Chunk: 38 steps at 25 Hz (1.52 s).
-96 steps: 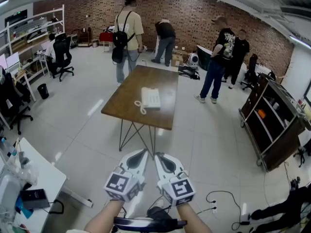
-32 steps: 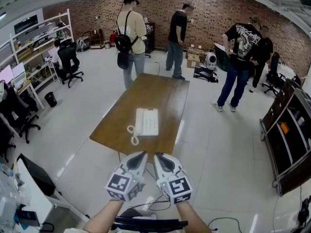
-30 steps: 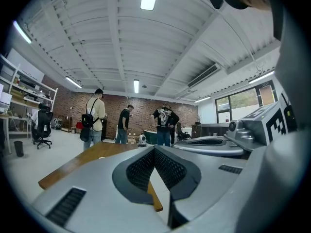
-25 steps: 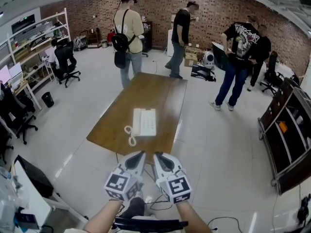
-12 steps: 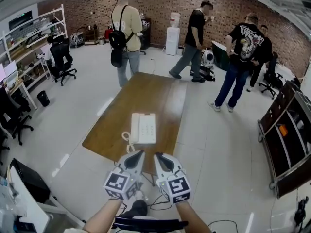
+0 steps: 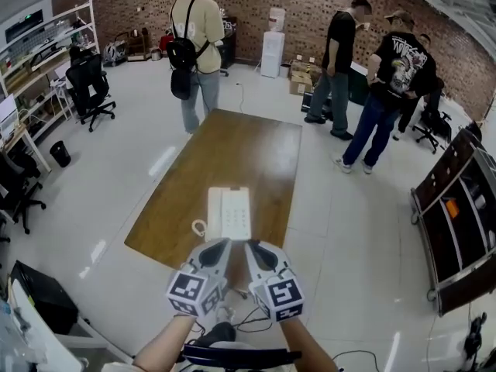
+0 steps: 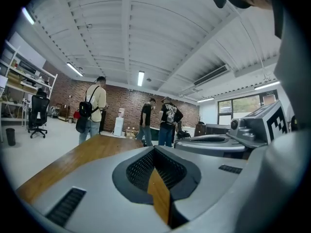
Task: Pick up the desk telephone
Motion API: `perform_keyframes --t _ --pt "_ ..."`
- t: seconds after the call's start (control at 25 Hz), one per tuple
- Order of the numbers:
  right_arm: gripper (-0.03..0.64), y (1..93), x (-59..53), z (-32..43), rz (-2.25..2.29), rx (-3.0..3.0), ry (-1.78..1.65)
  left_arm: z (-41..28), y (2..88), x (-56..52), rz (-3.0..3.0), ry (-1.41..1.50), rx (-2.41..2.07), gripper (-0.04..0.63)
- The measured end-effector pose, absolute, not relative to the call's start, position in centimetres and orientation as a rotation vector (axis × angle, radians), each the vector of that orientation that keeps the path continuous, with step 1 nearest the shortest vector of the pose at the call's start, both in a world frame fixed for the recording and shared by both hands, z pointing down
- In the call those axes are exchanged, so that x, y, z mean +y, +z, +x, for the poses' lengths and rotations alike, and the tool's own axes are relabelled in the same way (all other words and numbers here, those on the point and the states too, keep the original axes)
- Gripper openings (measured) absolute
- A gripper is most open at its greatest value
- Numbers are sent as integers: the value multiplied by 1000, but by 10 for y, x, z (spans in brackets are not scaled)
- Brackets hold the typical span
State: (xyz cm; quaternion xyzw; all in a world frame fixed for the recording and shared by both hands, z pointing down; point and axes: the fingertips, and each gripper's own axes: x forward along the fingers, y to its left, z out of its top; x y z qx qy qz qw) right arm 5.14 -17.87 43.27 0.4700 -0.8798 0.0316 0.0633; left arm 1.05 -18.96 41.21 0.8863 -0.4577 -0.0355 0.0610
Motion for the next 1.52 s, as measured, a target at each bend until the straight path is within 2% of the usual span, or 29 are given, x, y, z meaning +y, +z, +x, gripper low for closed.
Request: perform_keyframes --t 1.0,1.12,1.28,1.32,1.36,1.4,1.52 --pt "3 496 -294 18 1383 -2561 263 -49 503 -324 2511 17 -1268 2" --pt "57 509 -302 20 1367 -2545 303 -52 524 -335 2448 44 -1219 74" --pt "57 527 -311 23 1365 -2516 330 -58 546 -345 2403 77 -1200 86" --pt "57 532 -314 23 1360 -2508 349 -59 551 -347 2397 88 -1184 121" --pt "98 538 -316 23 1353 -2498 371 -60 556 -348 2389 98 -1166 181" --pt "138 544 -318 23 1347 -2487 390 -61 560 -350 2378 105 -1153 195" --pt "141 555 -324 25 1349 -2457 411 -65 571 -358 2356 131 -1150 196"
